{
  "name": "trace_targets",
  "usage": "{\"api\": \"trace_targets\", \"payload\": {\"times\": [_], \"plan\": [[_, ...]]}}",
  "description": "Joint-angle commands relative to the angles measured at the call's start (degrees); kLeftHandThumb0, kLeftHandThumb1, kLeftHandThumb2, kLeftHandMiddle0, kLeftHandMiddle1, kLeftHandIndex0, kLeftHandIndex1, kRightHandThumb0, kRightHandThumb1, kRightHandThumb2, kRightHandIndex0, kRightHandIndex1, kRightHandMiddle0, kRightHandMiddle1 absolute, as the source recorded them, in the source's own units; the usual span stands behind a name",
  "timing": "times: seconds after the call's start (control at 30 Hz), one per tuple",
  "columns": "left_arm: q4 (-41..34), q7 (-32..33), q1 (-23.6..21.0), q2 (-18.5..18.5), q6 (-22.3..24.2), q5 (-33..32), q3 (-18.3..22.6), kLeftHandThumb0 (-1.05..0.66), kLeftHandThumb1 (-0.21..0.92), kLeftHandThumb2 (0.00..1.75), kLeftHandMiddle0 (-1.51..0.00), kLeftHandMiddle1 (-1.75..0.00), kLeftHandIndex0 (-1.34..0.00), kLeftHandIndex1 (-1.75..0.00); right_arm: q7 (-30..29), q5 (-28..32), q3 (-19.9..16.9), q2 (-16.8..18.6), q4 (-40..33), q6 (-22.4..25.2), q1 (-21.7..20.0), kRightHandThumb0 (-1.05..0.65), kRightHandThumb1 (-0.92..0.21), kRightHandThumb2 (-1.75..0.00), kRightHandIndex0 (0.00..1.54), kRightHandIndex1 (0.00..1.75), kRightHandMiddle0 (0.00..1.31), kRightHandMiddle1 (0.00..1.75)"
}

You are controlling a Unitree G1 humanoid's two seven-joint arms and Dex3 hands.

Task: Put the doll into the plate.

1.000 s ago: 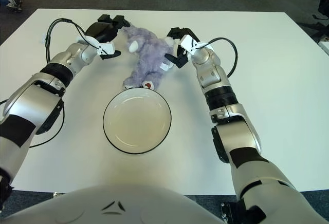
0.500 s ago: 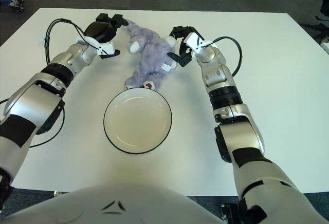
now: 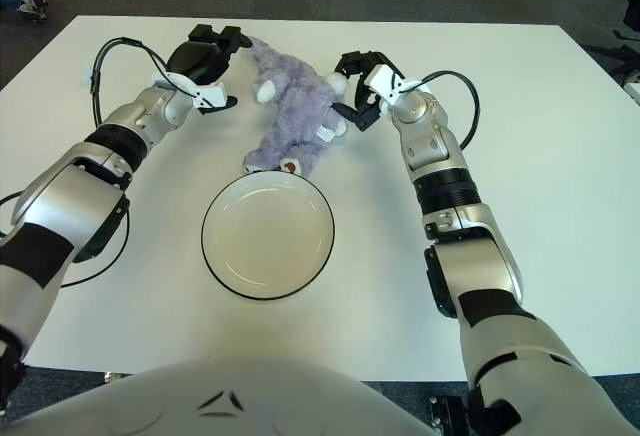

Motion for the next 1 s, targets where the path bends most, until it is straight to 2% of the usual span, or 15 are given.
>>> {"api": "trace_targets", "payload": {"times": [0.0, 0.17, 0.4, 0.73, 0.87, 0.97], "plan": [[0.21, 1.65, -1.51, -0.84, -0.22, 0.22, -0.08, 0.01, 0.05, 1.4, 0.0, -0.91, 0.0, -0.99, 1.33, 1.91, -1.05, -0.16, -1.05, 0.64, 0.74, -0.01, -0.1, -1.43, 0.66, 1.75, 0.85, 1.35], [0.5, -0.13, -1.68, -1.84, -2.36, -1.29, 0.85, -0.07, 0.05, 1.34, 0.0, -0.94, 0.0, -1.02, 1.88, 3.08, -1.5, 0.3, -2.0, 1.64, 1.2, -0.01, -0.1, -1.43, 0.67, 1.75, 0.86, 1.33], [1.38, -3.52, -2.64, -2.42, -4.84, -1.71, 0.64, -0.12, 0.07, 1.29, 0.0, -0.88, 0.0, -1.01, 1.94, 2.36, -0.91, 0.29, -4.42, 3.23, 2.14, -0.01, -0.09, -1.44, 0.66, 1.75, 0.86, 1.35], [1.89, -1.37, -3.66, -2.22, -5.72, 1.97, -2.74, -0.24, 0.14, 1.17, 0.0, -0.68, 0.0, -0.75, 2.58, 1.22, 0.25, -0.42, -5.79, 3.53, 2.33, -0.01, -0.1, -1.45, 0.63, 1.73, 0.84, 1.42], [2.07, -0.65, -3.77, -2.31, -5.77, 2.63, -3.44, -0.33, 0.21, 1.09, 0.0, -0.67, 0.0, -0.66, 2.89, 1.87, -0.03, -0.23, -5.52, 3.3, 2.31, -0.01, -0.11, -1.44, 0.63, 1.73, 0.84, 1.43], [2.21, -0.21, -3.8, -2.64, -5.68, 3.09, -3.75, -0.44, 0.3, 1.0, 0.0, -0.67, 0.0, -0.61, 3.3, 2.42, -0.23, -0.08, -5.37, 3.16, 2.29, -0.01, -0.11, -1.43, 0.62, 1.72, 0.84, 1.43]]}}
